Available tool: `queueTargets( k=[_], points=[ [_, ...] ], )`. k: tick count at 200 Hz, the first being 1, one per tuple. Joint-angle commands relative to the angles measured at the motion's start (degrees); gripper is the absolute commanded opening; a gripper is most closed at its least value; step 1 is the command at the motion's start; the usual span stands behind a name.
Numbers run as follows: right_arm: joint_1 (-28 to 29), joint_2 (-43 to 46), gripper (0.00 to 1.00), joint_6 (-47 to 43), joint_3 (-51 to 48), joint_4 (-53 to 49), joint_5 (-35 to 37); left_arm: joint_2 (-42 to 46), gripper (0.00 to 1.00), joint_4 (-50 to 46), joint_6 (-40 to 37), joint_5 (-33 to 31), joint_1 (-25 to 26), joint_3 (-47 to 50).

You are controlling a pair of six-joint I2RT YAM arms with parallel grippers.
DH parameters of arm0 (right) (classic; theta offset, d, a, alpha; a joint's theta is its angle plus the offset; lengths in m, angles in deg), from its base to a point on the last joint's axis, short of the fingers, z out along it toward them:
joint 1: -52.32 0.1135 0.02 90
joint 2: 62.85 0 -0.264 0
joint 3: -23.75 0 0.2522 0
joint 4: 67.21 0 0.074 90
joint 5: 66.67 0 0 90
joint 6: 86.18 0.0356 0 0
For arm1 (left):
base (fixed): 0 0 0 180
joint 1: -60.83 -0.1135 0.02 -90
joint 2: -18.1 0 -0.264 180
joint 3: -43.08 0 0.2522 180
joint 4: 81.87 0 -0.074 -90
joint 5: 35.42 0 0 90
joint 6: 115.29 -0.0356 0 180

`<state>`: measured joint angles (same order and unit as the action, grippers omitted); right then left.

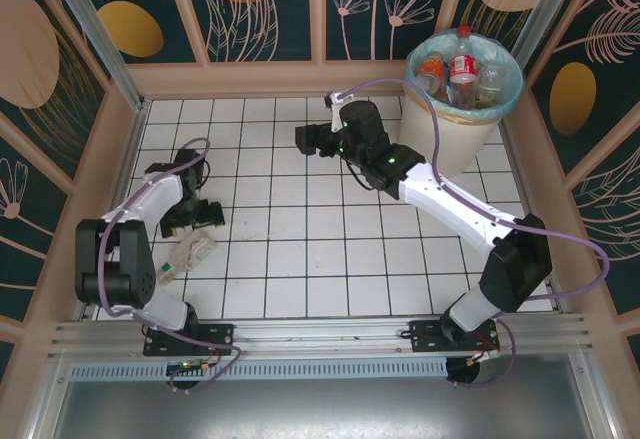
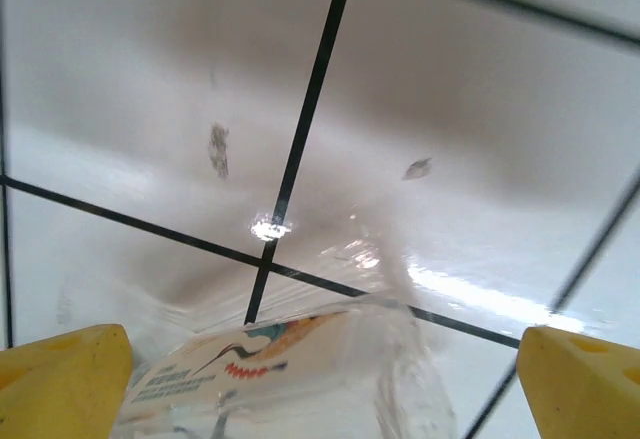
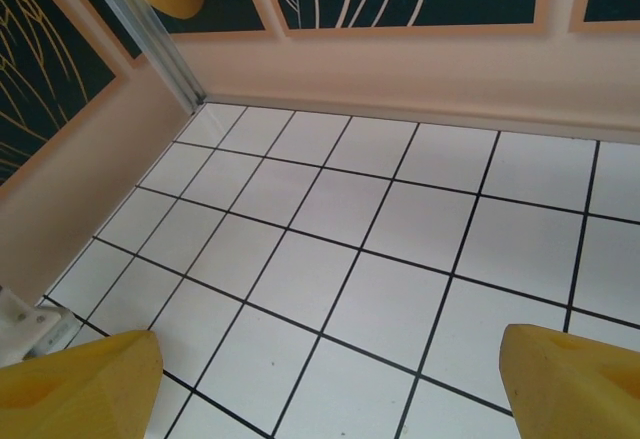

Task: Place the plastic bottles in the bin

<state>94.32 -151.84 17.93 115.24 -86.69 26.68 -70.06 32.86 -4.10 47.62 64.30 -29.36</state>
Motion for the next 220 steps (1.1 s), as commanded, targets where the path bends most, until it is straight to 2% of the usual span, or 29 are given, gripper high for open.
queueTargets(
  k=[1,9,20,38,55,76,90,110,138,167,191,220],
  points=[
    [0.14,0.42,0.88,0.99,-2.32,3.97,-2.21,5.77,0.99,-2.48,3.2,-2.51,1.11,-5.18],
    [0.15,0.64,0.88,1.01,-3.02,4.5,-2.26,10.02,0.99,1.18,7.88,1.65,1.1,-3.88],
    [0.18,1.14,0.88,1.09,-4.02,5.07,-3.9,18.32,0.99,11.12,17.44,8.41,1.15,1.56],
    [0.13,2.31,0.88,0.76,-5.56,5.53,-5.49,29.48,0.98,21.25,33.15,12.54,1.19,10.29],
    [-0.03,4.06,0.88,0.57,-7.42,5.91,-5.73,34.89,0.98,19.54,42.12,10.85,1.3,11.74],
    [-0.3,6.29,0.88,1.13,-9.78,6.81,-6.33,38.24,0.92,14.66,48.0,9.02,1.28,10.77],
    [-0.49,7.38,0.88,1.45,-10.92,7.4,-6.76,38.52,0.9,8.66,51.24,5.56,1.28,8.69],
    [-0.6,8.37,0.88,1.44,-11.71,7.47,-6.87,35.93,0.95,-4.96,59.49,-1.88,1.28,4.81],
    [-0.85,9.38,0.88,1.27,-12.43,7.82,-6.61,28.13,0.99,-14.55,66.74,-1.51,1.28,1.6],
    [-1.09,9.3,0.88,1.18,-12.61,8.05,-6.43,21.68,0.99,-13.67,69.38,2.85,1.3,1.35],
    [-1.33,9.2,0.88,1.01,-12.78,7.69,-6.26,20.2,0.99,-11.49,70.86,3.0,1.28,2.6],
    [-1.66,8.58,0.88,1.01,-12.98,7.34,-6.59,21.12,0.99,-0.01,72.76,6.96,0.05,11.67]
  ],
)
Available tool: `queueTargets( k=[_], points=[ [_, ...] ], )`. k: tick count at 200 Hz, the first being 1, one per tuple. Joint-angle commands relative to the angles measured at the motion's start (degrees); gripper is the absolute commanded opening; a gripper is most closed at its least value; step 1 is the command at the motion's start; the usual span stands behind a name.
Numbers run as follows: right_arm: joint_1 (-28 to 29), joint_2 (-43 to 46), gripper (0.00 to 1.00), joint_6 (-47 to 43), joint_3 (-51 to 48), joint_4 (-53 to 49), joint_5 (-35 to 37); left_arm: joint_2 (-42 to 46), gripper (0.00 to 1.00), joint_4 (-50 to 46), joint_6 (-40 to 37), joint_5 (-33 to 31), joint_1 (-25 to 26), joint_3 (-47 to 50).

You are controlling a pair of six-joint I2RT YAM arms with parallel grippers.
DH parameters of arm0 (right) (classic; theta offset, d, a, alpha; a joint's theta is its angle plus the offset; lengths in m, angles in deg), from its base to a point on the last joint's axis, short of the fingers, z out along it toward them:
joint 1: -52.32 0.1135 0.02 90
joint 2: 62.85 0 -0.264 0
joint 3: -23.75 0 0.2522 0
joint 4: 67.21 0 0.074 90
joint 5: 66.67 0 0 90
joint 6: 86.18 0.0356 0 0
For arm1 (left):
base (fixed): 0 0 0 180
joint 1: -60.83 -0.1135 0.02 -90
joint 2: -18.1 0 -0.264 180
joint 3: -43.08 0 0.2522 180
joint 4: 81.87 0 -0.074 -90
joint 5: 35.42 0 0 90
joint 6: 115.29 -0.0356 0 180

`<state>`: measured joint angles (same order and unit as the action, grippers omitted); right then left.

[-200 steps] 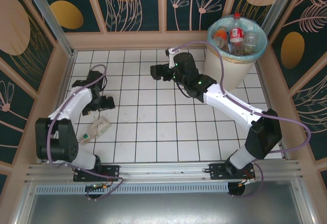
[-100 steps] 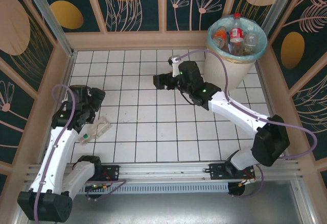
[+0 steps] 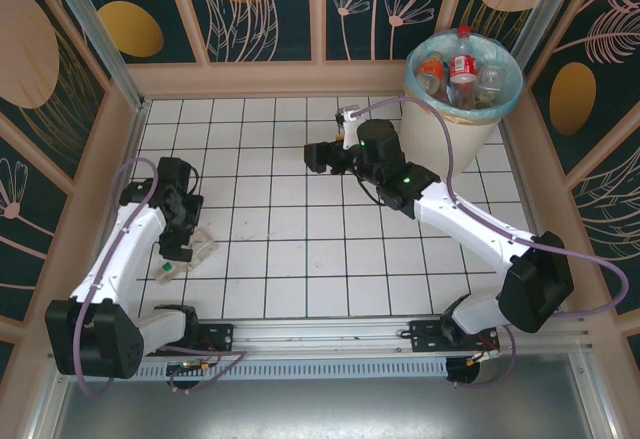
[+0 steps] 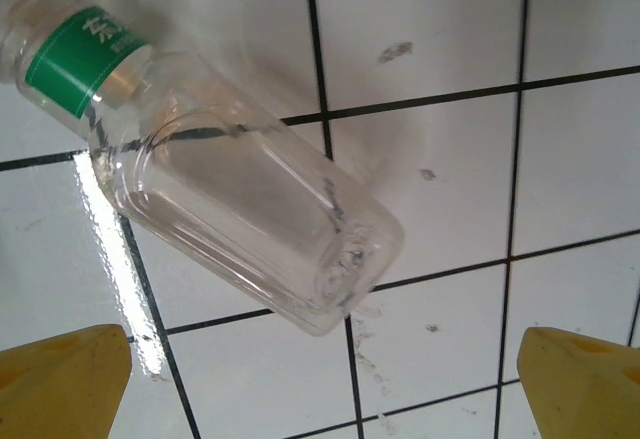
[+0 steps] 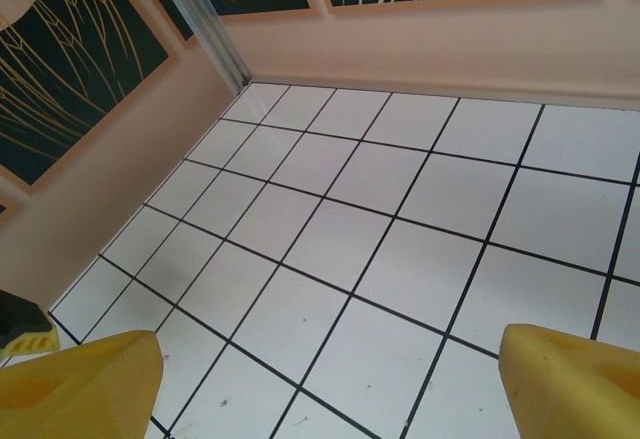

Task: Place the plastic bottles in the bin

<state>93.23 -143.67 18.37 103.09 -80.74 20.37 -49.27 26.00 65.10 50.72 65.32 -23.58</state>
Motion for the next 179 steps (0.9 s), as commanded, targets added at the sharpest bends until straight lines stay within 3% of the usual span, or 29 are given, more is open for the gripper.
queueTargets(
  k=[1,71,127,179],
  points=[
    [-0.61,0.36,0.88,0.57,-0.82,1.37,-0.28,0.23,0.99,7.21,3.57,3.94,-1.06,6.16],
    [-0.74,-1.09,0.87,0.19,-0.41,0.33,-0.64,-8.7,0.99,12.79,0.49,4.0,-4.92,7.73],
    [-0.86,-2.76,0.87,0.14,-0.11,-0.49,-0.85,-12.03,0.98,19.29,-8.96,1.91,-11.06,10.28],
    [-0.83,-4.39,0.86,0.57,0.37,-1.51,-1.04,-14.96,0.81,21.63,-16.52,-1.31,-13.04,9.22]
  ],
)
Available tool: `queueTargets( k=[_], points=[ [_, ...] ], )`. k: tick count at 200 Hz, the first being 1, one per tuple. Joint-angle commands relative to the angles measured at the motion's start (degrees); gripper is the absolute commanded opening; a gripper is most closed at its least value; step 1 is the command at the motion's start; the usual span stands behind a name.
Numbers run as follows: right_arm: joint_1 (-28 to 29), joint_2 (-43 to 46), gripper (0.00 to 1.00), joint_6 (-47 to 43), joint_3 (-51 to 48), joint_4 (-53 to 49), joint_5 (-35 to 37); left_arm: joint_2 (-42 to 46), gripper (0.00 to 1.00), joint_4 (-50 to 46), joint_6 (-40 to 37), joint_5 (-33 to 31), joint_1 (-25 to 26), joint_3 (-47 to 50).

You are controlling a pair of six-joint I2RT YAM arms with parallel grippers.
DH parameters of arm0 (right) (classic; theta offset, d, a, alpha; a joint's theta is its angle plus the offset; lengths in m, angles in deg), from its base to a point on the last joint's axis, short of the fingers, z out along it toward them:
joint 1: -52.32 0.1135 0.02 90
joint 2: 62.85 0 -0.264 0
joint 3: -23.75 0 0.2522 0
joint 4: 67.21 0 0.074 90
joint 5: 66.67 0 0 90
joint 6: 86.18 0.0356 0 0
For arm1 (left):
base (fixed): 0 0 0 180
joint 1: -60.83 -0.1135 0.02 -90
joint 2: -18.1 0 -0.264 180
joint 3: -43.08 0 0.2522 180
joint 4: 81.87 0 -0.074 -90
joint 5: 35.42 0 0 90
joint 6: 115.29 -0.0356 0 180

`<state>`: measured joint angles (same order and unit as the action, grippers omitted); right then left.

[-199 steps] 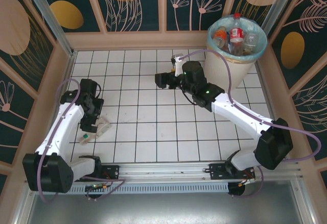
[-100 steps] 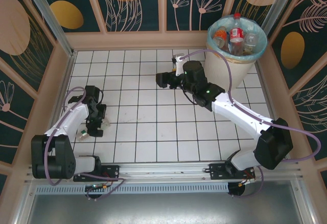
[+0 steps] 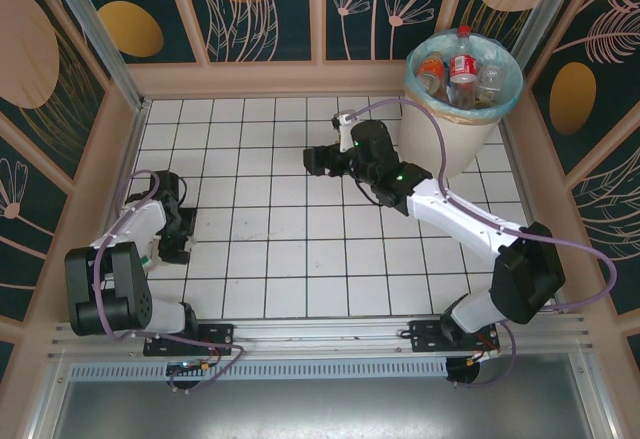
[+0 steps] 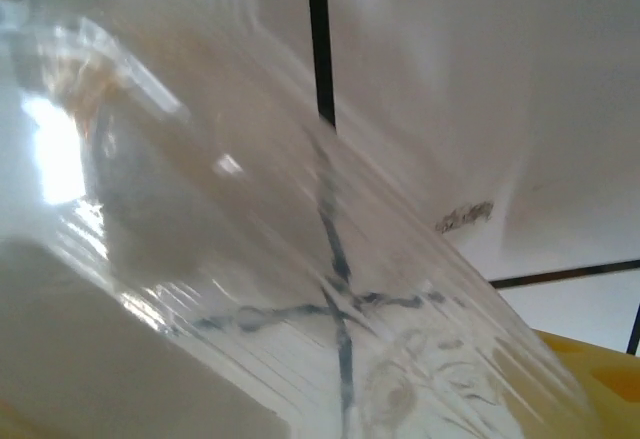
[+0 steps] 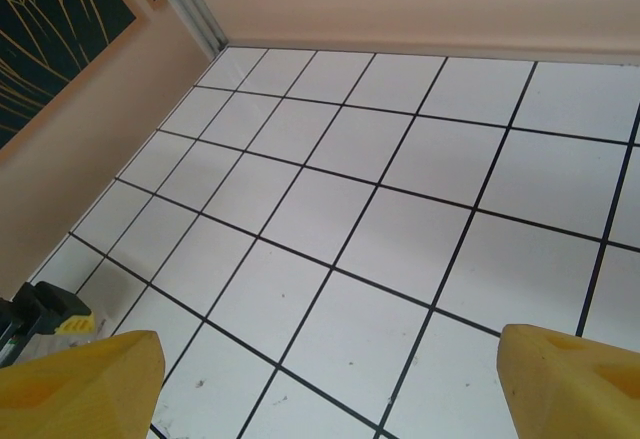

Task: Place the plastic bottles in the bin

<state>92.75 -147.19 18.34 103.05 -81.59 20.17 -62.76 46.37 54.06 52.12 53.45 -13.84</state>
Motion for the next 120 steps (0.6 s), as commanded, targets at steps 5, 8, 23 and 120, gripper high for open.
queueTargets(
  k=[5,8,23,120],
  points=[
    [-0.35,-1.01,0.86,0.59,0.6,-0.71,-0.88,-1.72,0.8,1.31,-5.89,-2.88,-1.26,-0.5],
    [-0.35,-1.17,0.86,0.65,0.68,-0.8,-0.88,-1.88,0.79,1.41,-6.17,-2.94,-1.41,-0.41],
    [-0.35,-1.7,0.86,0.59,1.06,-1.18,-0.8,-2.25,0.76,2.16,-7.52,-3.03,-1.67,-0.11],
    [-0.27,-5.16,0.86,0.42,4.22,-2.71,-1.24,2.99,0.59,2.74,-16.05,-6.8,-1.68,-2.47]
  ],
)
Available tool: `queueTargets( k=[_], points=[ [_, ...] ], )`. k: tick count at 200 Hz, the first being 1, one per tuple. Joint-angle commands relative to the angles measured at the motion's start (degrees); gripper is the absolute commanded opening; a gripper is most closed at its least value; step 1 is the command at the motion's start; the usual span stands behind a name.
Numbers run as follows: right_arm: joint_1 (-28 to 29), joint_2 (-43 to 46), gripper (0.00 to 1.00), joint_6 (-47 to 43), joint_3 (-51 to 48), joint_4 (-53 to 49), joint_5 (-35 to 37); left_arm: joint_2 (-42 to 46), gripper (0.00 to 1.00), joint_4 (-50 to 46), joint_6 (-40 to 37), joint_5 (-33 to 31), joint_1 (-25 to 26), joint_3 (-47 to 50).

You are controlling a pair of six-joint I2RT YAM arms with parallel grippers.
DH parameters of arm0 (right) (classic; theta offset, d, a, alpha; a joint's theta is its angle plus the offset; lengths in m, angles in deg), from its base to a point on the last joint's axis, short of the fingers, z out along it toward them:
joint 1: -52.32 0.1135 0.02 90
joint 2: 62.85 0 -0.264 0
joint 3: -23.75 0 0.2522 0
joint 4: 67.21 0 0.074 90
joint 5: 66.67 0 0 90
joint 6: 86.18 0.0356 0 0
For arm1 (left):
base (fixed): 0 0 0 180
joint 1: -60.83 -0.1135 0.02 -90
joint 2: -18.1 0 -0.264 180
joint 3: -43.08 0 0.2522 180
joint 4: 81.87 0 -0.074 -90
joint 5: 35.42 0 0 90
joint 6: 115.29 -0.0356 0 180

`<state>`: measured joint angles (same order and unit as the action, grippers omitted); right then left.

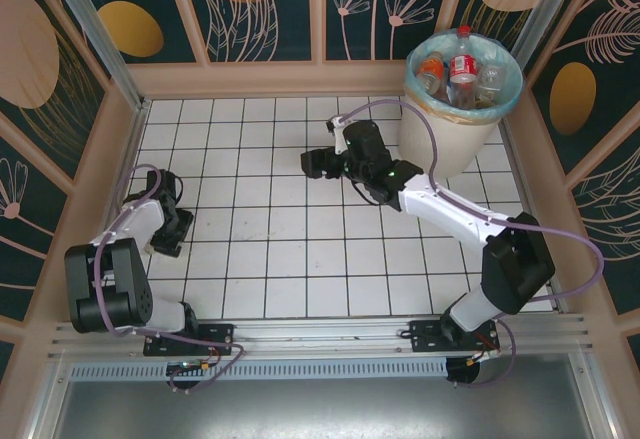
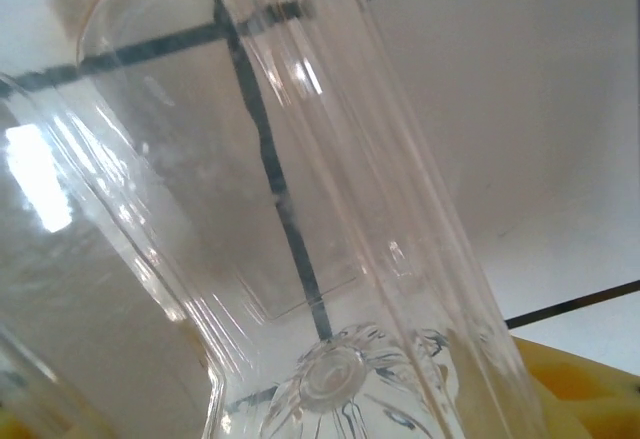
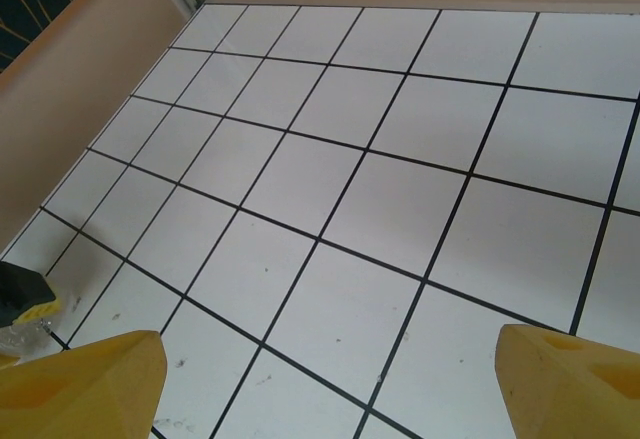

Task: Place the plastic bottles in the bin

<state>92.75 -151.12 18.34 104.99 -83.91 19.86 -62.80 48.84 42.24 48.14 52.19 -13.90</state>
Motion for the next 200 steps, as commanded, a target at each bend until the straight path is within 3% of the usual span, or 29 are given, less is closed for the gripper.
queueTargets(
  k=[1,27,83,121,166,200],
  points=[
    [-0.26,-1.21,0.86,0.46,2.33,-0.4,-0.93,3.16,0.59,0.28,-4.32,-2.85,-0.41,-2.4],
    [-0.31,-2.1,0.86,0.24,3.26,-0.58,-1.22,6.12,0.6,0.6,-6.83,-3.24,-0.45,-2.77],
    [-0.43,-3.42,0.86,-0.15,4.41,-1.04,-1.12,12.82,0.47,5.28,-14.13,-2.33,-0.41,-2.36],
    [-0.46,-3.29,0.86,-0.1,4.71,-1.27,-0.72,13.49,0.49,1.54,-20.23,-5.96,0.45,-6.4],
    [-0.6,-3.4,0.86,-0.24,4.81,-1.59,0.59,11.4,0.51,-2.22,-26.37,-17.17,12.76,-14.56],
    [-2.19,-0.4,0.86,-0.37,3.26,-1.21,-0.51,9.91,0.51,1.02,-32.77,-27.16,25.49,-18.94]
  ],
)
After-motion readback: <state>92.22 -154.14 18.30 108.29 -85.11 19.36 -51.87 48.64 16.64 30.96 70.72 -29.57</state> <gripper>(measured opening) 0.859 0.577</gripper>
